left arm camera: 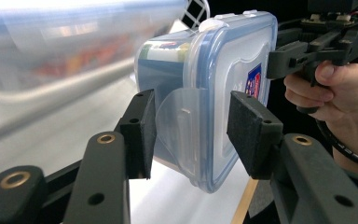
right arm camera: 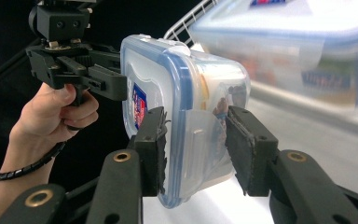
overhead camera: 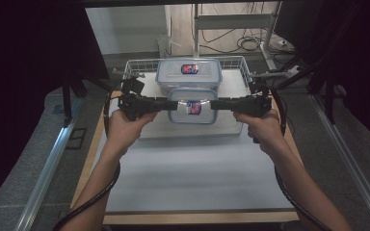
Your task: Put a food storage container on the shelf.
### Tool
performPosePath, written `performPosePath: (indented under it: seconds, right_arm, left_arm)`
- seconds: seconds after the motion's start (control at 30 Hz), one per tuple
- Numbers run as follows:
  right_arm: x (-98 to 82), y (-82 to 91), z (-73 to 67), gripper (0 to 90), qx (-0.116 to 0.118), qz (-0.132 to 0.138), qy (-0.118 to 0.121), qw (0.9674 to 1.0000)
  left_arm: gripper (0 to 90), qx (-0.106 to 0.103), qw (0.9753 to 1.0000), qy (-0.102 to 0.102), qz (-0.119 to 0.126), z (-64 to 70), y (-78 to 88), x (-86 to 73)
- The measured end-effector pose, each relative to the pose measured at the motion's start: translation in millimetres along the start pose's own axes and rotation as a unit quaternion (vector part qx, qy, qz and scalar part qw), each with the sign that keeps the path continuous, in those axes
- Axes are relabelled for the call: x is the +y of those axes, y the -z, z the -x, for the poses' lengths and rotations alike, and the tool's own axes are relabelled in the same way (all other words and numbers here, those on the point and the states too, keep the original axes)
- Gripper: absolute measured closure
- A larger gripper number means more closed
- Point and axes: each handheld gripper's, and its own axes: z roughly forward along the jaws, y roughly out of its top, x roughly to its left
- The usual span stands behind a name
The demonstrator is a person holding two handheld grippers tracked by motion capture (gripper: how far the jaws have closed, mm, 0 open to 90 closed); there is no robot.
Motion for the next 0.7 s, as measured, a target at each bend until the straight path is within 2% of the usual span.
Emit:
performPosePath:
  seconds: [0.13, 0.23, 0.27, 0.3, 0.33, 0.37, 0.7]
  right_arm:
    - [17.8, -0.3, -1.2, 58.0, 0.000, 0.007, 0.001, 1.0000]
    - [29.8, -1.2, -1.3, 58.0, 0.001, 0.012, 0.000, 0.9999]
    - [29.8, -1.2, -1.3, 58.0, 0.001, 0.012, 0.000, 0.9999]
    - [38.9, -2.1, -0.2, 58.0, 0.001, 0.015, -0.003, 0.9999]
    - [38.9, -2.1, -0.2, 58.0, 0.001, 0.015, -0.003, 0.9999]
    - [46.4, -3.5, 1.4, 57.9, 0.002, 0.017, -0.006, 0.9998]
    - [72.9, -13.5, 14.5, 57.1, -0.013, 0.023, -0.028, 0.9993]
  left_arm:
    - [52.9, 0.004, 1.0000, 0.003, 0.008, -1.4, 5.4, 18.8]
    - [52.7, 0.006, 0.9999, 0.006, 0.012, -2.3, 7.5, 26.4]
    - [52.7, 0.007, 0.9999, 0.006, 0.014, -3.2, 8.9, 31.6]
    - [52.7, 0.009, 0.9997, 0.008, 0.019, -4.5, 10.4, 38.2]
    - [52.7, 0.009, 0.9997, 0.008, 0.019, -4.5, 10.4, 38.2]
    - [52.6, 0.011, 0.9996, 0.014, 0.023, -6.9, 11.2, 45.7]
    - [51.5, 0.025, 0.9984, 0.040, 0.030, -24.1, 5.2, 69.1]
